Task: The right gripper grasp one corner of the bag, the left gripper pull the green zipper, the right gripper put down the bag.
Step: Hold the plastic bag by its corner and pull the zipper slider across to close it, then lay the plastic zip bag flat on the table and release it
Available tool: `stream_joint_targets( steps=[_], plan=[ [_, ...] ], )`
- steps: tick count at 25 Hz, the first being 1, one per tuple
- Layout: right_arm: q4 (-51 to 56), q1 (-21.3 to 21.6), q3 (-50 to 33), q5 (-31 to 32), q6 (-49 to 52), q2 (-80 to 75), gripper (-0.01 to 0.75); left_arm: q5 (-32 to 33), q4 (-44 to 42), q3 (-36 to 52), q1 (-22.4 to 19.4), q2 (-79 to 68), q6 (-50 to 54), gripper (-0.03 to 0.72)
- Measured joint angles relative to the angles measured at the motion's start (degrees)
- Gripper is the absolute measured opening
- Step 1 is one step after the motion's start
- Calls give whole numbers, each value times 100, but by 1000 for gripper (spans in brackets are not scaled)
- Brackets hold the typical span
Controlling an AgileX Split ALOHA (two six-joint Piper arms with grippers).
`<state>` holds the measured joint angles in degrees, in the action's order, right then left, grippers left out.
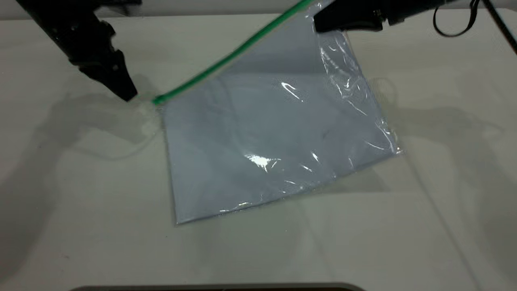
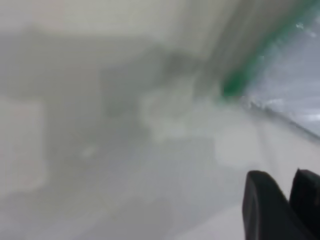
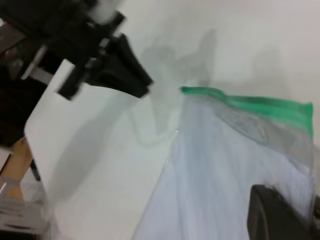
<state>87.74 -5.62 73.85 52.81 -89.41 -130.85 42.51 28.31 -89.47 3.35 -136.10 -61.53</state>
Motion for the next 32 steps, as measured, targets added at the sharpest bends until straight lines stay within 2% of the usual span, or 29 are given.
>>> stream_joint_targets(
  steps=[4,7,10,12,15,18,20,23,32],
  plan=[
    [522,-99,0,-270,-512,-319,45,89,168,0,-13,562,283,364],
    [830,-262,0,-757,-1020,-440,73,473,179,0,-13,1101,561,450],
    [823,-360,0,-1336,-1509,-463,146,981,179,0,-13,1701,879,475],
    [750,-355,0,-1800,-1693,-466,228,1306,181,0,0,2159,1140,477],
    [496,-276,0,-2516,-1655,-423,359,1687,181,0,43,2831,1428,478],
    [-204,-187,0,-2754,-1207,-86,457,1936,181,0,61,3520,1737,478],
    [-841,-181,0,-2627,-513,311,484,2094,127,0,61,3985,1984,478],
    [-1820,-181,0,-1856,815,1118,488,2424,-59,0,61,4785,2338,478],
    [-4109,-222,0,664,3955,3540,365,2438,-1185,2,61,6438,3702,478]
  ],
)
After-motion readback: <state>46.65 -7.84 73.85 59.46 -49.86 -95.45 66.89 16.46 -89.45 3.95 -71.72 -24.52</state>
